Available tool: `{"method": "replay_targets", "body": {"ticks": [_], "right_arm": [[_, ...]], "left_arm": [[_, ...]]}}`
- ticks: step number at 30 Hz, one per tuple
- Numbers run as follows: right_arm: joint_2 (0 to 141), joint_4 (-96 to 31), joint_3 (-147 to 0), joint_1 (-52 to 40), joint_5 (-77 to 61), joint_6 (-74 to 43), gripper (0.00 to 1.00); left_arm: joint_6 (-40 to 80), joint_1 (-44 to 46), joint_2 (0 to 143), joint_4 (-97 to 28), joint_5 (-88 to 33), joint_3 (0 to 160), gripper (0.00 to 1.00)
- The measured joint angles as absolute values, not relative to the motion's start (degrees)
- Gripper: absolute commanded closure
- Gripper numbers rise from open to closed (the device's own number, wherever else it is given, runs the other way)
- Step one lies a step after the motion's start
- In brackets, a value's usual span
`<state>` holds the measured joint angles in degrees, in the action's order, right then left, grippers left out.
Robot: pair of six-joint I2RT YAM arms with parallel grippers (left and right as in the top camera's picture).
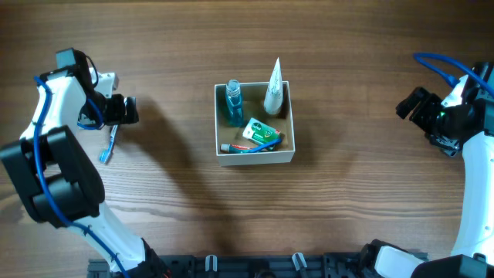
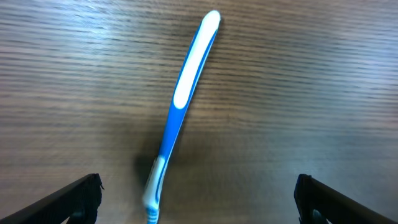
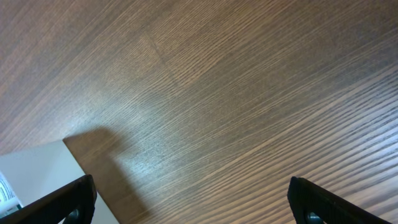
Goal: Pack container
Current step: 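Grasp the blue-white toothbrush with the left gripper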
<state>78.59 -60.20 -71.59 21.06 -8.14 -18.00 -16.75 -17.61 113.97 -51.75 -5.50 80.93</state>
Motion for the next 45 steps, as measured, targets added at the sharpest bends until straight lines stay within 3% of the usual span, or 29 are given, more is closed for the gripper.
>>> {"method": "replay_targets", "body": {"ticks": [17,24,32,40,45], "right_arm": [[78.59,-59.99,-71.59,21.06,-8.14,-17.67,0.0],[78.59,-59.96,-71.59,21.06,-8.14,-17.67,0.0],[78.59,-59.94,-71.59,21.06,-8.14,-17.67,0.0],[78.59,-59.92,-71.59,21.06,-8.16,-17.67,0.0],[78.59,-59.94,-71.59,21.06,-8.14,-17.67,0.0]], "left_arm": [[-16.73,-17.61,116.95,-48.18,-5.91,78.89,0.0],[-16.38,-17.8,116.9,-49.39,-7.4,78.74,0.41],[-15.64,-17.8,116.9,-50.74,-6.42,78.48,0.46],[-12.84,-17.74,116.9,-50.87,-1.32,78.15,0.76],[-11.66,-17.76,116.9,-50.96,0.82,78.04,0.84]]}}
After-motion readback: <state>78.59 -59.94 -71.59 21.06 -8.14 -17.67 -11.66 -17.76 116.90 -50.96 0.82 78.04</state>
